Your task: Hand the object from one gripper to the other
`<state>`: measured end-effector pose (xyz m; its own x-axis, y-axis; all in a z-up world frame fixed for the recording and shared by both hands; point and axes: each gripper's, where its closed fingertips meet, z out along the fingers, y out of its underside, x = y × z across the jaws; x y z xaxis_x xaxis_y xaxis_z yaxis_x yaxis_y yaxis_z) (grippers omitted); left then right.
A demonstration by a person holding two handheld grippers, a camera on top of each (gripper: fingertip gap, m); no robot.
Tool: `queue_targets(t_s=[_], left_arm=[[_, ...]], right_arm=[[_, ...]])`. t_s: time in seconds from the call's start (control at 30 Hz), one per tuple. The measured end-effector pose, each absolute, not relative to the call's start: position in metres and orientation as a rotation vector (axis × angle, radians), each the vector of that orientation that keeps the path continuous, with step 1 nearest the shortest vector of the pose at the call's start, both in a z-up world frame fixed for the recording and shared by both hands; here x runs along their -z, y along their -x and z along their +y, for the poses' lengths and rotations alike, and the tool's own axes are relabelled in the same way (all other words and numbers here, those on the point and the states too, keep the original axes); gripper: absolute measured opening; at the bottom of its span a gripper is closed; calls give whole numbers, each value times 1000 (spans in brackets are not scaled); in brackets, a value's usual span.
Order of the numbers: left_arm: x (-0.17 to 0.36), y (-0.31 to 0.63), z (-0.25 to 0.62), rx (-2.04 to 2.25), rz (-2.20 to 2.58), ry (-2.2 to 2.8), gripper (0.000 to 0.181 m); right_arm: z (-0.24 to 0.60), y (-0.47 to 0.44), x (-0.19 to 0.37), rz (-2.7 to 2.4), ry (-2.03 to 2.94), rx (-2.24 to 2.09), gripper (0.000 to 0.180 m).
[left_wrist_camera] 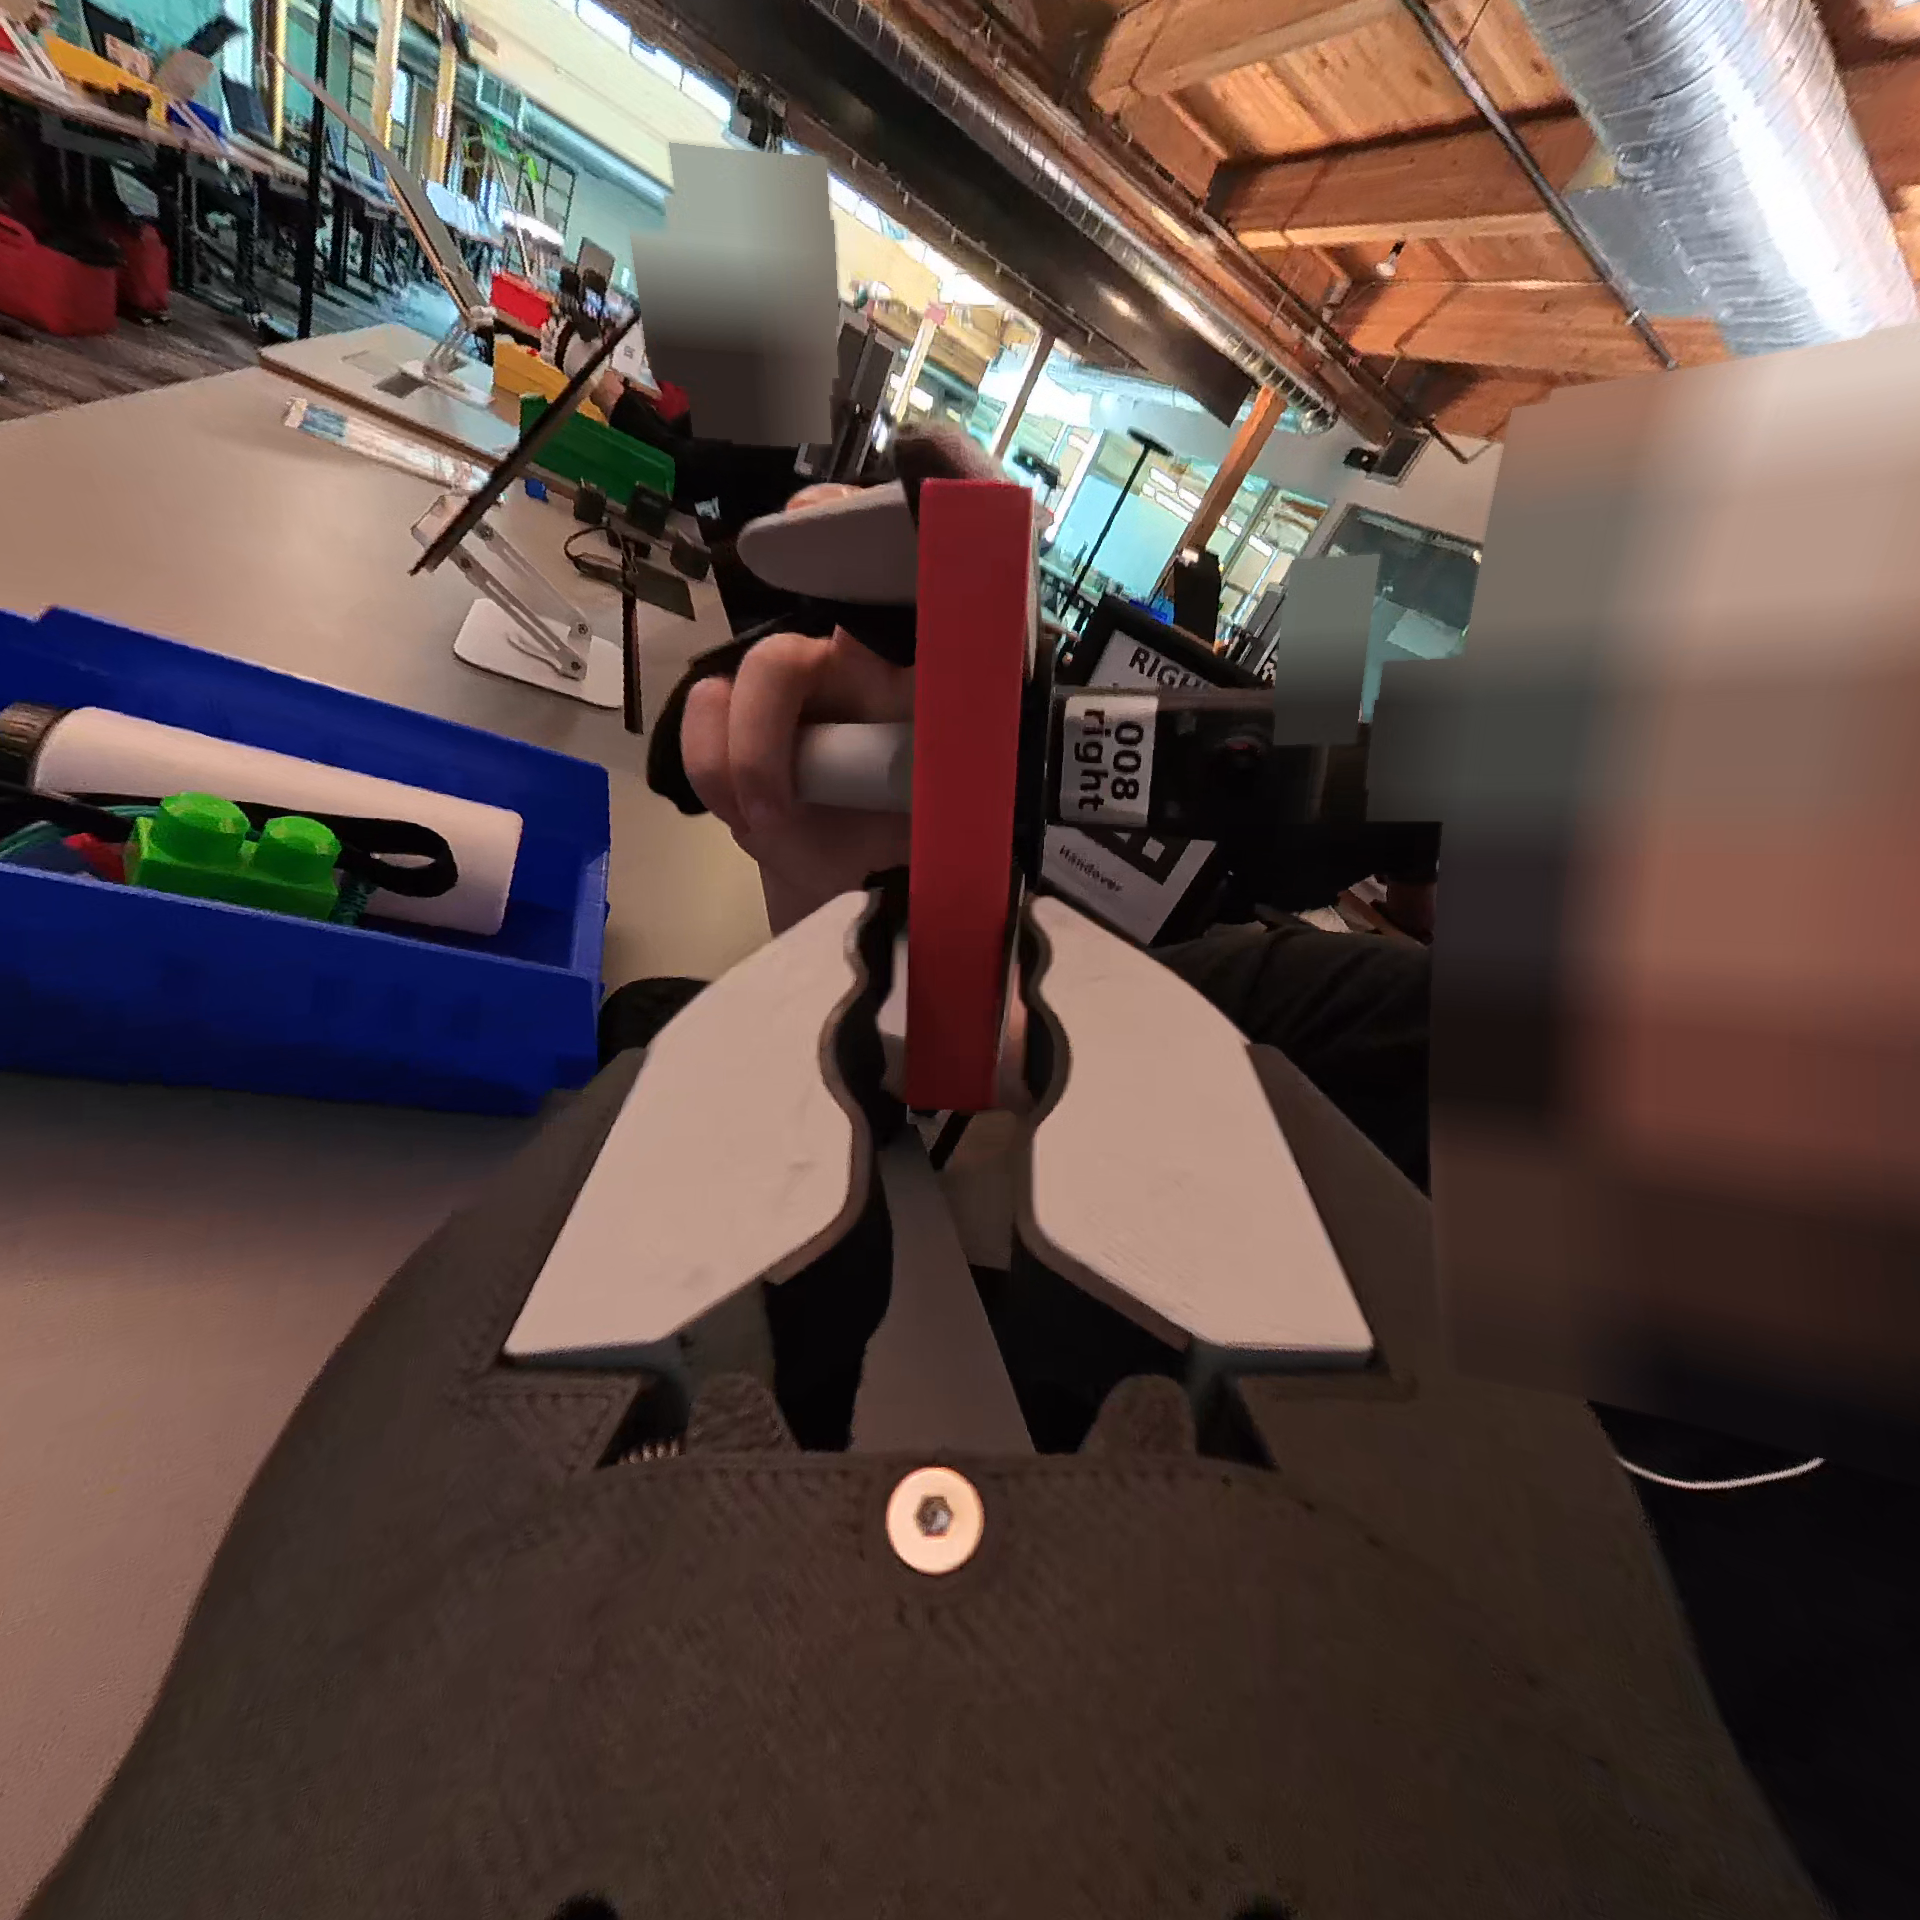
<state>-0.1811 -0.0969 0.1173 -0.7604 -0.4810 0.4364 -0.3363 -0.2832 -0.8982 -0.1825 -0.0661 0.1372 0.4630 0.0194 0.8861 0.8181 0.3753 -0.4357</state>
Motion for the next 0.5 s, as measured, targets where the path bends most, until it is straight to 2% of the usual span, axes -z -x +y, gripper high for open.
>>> queue_targets(t_s=[0.07,0.23,0.4,0.5], left_arm=[[-123,180,-90,2214,1758,1015,37],[-133,182,-60,1966,1643,867,52],[-136,183,-29,1346,1447,713,58],[-125,173,-35,902,1441,584,74]], right_arm=[[-67,181,-139,-952,1078,625,104],[-71,178,-149,-891,1098,502,104],[-75,179,-153,-797,1233,28,104],[-66,174,-147,-676,1377,-265,104]])
